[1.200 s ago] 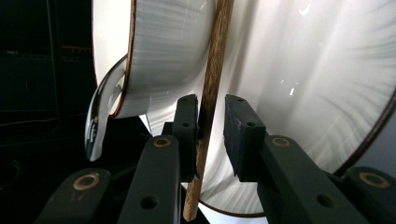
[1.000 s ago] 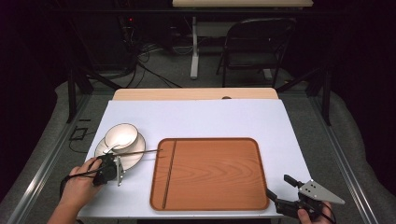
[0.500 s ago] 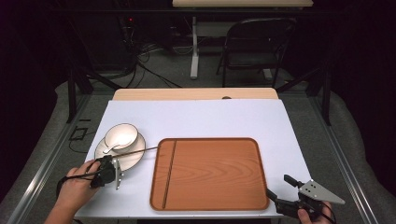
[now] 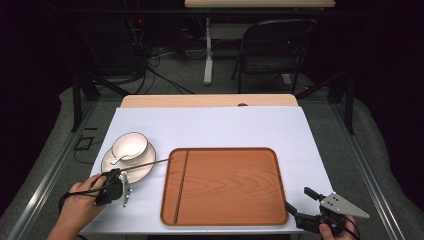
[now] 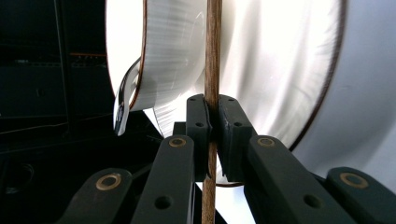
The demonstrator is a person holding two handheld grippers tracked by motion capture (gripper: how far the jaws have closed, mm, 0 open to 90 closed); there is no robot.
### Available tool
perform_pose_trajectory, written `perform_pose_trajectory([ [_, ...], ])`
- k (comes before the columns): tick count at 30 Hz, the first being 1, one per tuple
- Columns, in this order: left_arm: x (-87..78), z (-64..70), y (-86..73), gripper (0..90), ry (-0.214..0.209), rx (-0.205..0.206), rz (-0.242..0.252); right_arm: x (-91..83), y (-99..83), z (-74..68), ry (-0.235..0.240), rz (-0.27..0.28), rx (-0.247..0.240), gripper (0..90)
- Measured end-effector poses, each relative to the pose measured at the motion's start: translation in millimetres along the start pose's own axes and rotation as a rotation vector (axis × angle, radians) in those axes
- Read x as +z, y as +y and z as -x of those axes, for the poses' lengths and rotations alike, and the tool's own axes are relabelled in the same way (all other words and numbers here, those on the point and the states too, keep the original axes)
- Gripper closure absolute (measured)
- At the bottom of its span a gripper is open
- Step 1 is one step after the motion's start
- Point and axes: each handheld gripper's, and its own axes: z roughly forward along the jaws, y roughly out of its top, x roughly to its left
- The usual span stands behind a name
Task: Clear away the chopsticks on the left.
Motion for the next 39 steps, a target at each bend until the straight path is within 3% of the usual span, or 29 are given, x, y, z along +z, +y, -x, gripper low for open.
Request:
perform_pose_trajectory([
  [6,-5.2,-3.2,0.7,84.2,-0.010,-0.009,0.005,-0.4,0.3,-1.0,-0.001,0.004,0.001,14.1],
  [11,-14.8,-9.4,2.5,84.2,-0.025,-0.040,0.025,-0.6,0.6,-1.9,-0.003,0.007,-0.005,14.1],
  [21,-37.0,-19.9,11.2,84.3,-0.031,-0.049,0.053,-0.2,0.8,-2.2,-0.004,0.006,-0.004,14.1],
  [24,-43.7,-21.3,16.1,84.3,-0.044,-0.078,0.062,-0.2,0.9,-2.1,-0.004,0.005,-0.003,14.1],
  [27,-49.9,-23.2,20.9,84.3,-0.067,-0.135,0.070,-0.2,0.8,-2.2,-0.004,0.006,-0.003,14.1],
  [31,-56.5,-27.6,27.0,84.4,-0.130,-0.232,0.074,-0.2,0.8,-2.2,-0.004,0.005,-0.003,14.1],
  [39,-60.1,-42.4,32.9,84.4,-0.266,-0.478,0.054,0.0,0.9,-2.1,-0.003,0.004,-0.002,14.1],
])
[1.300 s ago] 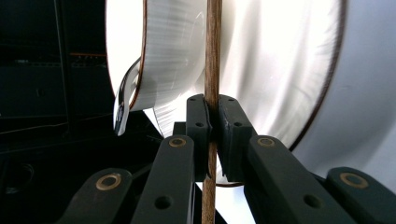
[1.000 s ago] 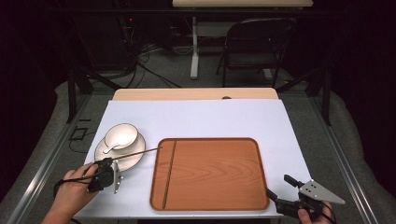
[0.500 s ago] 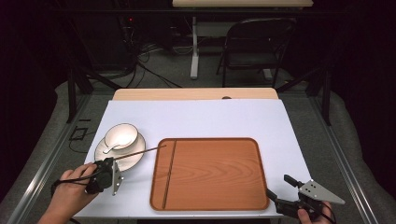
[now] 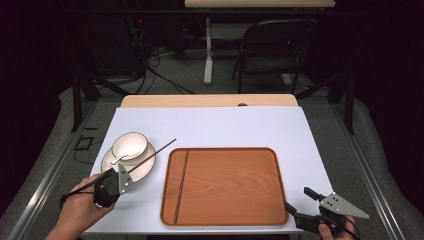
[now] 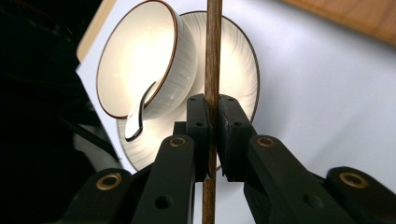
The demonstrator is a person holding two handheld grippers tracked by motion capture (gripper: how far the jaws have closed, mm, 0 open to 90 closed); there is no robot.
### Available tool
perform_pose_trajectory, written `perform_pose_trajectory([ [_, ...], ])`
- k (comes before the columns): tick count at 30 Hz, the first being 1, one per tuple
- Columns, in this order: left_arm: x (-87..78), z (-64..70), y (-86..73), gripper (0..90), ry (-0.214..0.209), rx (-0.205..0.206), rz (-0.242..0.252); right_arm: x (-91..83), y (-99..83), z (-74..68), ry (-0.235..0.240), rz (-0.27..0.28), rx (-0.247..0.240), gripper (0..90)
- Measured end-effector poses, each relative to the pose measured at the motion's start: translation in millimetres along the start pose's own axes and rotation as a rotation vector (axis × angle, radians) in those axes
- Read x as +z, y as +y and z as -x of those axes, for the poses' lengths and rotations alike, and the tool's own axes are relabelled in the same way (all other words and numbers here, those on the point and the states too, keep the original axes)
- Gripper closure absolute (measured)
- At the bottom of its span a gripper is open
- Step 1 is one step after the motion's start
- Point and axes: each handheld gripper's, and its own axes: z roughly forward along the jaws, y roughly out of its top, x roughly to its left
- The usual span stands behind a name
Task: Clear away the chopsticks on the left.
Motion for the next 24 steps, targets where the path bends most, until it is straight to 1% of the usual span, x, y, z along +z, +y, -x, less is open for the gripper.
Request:
perform_pose_trajectory([
  [1,-0.5,-1.4,1.0,84.4,-0.010,-0.034,-0.001,0.0,0.0,0.0,0.000,0.000,0.001,14.1],
  [2,-0.9,-3.0,1.9,84.4,-0.017,-0.056,-0.002,0.0,0.0,0.0,0.000,0.000,0.001,14.1],
  [5,-1.5,-7.9,3.7,84.4,-0.053,-0.141,-0.010,-0.2,0.0,0.1,0.000,0.000,-0.002,14.1],
  [6,-1.7,-10.2,4.1,84.4,-0.074,-0.189,-0.013,-0.3,0.0,0.1,0.000,0.000,-0.001,14.1],
  [7,-1.7,-11.9,4.2,84.4,-0.094,-0.227,-0.009,-0.3,0.0,0.1,0.001,-0.001,0.000,14.1],
  [8,-1.4,-13.8,4.1,84.4,-0.114,-0.276,-0.006,-0.3,0.0,0.1,0.001,-0.001,0.000,14.1],
  [9,-1.3,-15.2,3.9,84.4,-0.124,-0.295,-0.006,-0.3,-0.1,0.2,0.001,0.000,-0.002,14.1],
  [12,-0.2,-20.3,2.7,84.4,-0.187,-0.414,0.001,-0.3,0.0,0.2,0.002,0.000,0.000,14.1],
  [13,0.0,-21.6,2.6,84.4,-0.200,-0.439,-0.001,-0.3,0.0,0.2,0.002,0.000,0.000,14.1],
  [14,0.2,-24.1,2.2,84.4,-0.232,-0.489,0.007,-0.3,0.0,0.2,0.002,-0.001,0.000,14.1],
  [15,0.6,-26.3,1.8,84.4,-0.260,-0.527,0.011,-0.4,0.0,0.1,0.001,0.000,0.000,14.1],
  [20,2.6,-34.5,0.2,84.4,-0.389,-0.705,0.020,-0.5,0.0,0.1,0.001,0.001,-0.002,14.1],
  [22,4.0,-36.0,-0.1,84.4,-0.444,-0.768,0.025,-0.5,-0.1,0.1,0.000,0.002,-0.002,14.1],
  [24,6.4,-36.0,0.1,84.4,-0.501,-0.821,0.027,-0.5,0.0,0.2,0.001,0.001,-0.001,14.1],
])
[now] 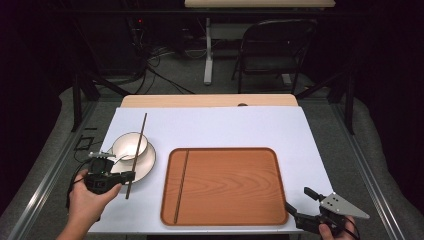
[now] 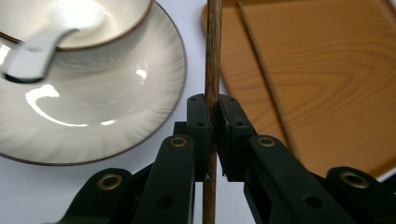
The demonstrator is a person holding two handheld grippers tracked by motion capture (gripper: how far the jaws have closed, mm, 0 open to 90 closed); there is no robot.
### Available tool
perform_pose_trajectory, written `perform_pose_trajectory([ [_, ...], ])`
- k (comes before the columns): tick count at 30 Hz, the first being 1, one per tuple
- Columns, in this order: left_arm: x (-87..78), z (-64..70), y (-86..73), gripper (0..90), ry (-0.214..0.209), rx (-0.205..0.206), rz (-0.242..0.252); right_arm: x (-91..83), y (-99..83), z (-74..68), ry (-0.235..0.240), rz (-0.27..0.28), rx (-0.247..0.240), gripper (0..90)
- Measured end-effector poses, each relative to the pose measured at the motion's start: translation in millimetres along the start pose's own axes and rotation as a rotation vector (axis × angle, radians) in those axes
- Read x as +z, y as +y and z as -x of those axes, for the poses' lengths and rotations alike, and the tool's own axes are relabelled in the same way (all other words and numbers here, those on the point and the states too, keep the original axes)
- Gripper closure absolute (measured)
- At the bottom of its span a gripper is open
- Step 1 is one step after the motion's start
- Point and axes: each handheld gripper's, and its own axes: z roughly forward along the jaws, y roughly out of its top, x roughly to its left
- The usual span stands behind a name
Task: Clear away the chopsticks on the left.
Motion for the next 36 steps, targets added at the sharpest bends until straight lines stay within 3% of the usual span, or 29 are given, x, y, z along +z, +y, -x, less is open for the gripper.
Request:
perform_pose_trajectory([
  [3,6.9,3.0,-0.5,84.4,-0.069,-0.064,-0.018,0.0,-0.1,-0.1,0.000,0.001,0.000,14.1],
  [8,21.3,12.5,-2.9,84.4,-0.167,-0.121,-0.068,-0.2,-0.1,-0.2,-0.001,0.003,-0.001,14.1],
  [14,41.0,25.0,-6.2,84.4,-0.257,-0.187,-0.128,-0.5,-0.1,-0.2,0.000,0.004,-0.002,14.1],
  [23,67.4,39.2,-12.1,84.3,-0.261,-0.198,-0.204,-0.8,-0.3,0.2,0.001,0.008,-0.002,14.1],
  [32,86.6,40.2,-17.8,84.2,-0.261,-0.272,-0.269,-1.2,-0.4,-0.1,0.001,0.011,-0.002,14.1],
  [36,92.7,39.2,-20.7,84.2,-0.258,-0.284,-0.299,-1.4,-0.4,0.3,0.001,0.010,-0.003,14.1],
])
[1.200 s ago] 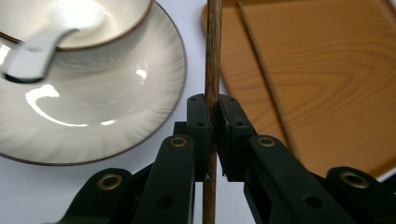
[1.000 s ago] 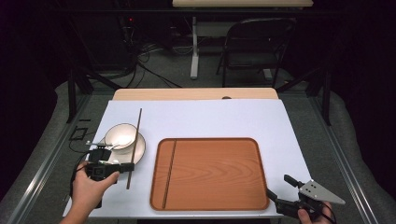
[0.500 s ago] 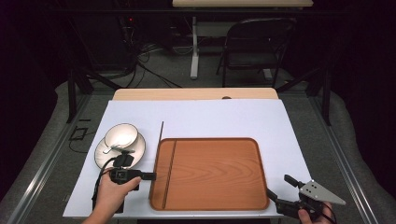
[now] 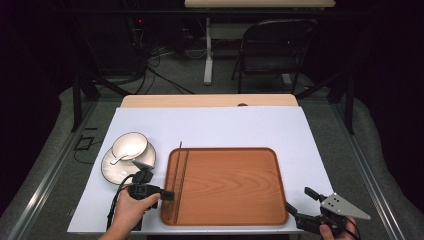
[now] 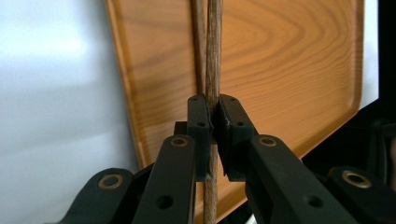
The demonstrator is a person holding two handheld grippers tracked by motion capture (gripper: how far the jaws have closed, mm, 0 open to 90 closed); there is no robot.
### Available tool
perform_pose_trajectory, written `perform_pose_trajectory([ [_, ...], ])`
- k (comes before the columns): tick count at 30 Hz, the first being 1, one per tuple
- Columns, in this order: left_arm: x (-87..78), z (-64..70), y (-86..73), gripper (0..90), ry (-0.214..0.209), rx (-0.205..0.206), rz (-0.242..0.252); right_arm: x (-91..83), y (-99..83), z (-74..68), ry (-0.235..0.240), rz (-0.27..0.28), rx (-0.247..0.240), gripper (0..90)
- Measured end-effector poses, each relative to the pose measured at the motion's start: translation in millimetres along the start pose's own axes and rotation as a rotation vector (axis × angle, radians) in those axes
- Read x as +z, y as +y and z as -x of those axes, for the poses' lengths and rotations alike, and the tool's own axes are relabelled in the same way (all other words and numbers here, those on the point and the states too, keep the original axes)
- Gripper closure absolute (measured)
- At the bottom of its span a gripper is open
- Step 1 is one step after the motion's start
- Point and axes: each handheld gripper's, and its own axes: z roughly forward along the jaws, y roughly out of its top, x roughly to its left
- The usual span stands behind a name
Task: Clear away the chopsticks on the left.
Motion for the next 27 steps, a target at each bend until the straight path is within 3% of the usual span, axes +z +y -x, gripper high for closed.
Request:
perform_pose_trajectory([
  [10,5.0,-4.8,0.4,84.1,0.013,-0.044,-0.053,0.0,0.0,0.0,0.000,0.000,0.001,14.1],
  [16,8.2,-7.8,0.3,83.9,0.010,-0.075,-0.054,0.2,0.1,-0.1,0.002,0.000,0.003,14.1],
  [19,7.8,-8.6,0.4,82.8,0.042,-0.073,-0.058,0.1,0.0,0.0,0.001,0.000,0.001,14.1],
  [20,8.4,-9.8,-0.1,81.7,0.021,-0.080,-0.048,0.1,0.0,0.0,0.001,0.000,0.002,14.1],
  [23,6.6,-9.9,-0.3,81.4,0.040,-0.072,-0.057,0.1,0.0,0.0,0.001,0.000,0.003,14.1],
  [24,6.2,-11.1,-0.7,81.4,0.020,-0.070,-0.056,0.2,0.0,-0.1,0.001,0.000,0.003,14.1],
  [27,3.6,-11.1,-1.1,80.6,0.020,-0.067,-0.052,0.3,0.1,0.1,0.001,-0.001,0.002,14.1],
])
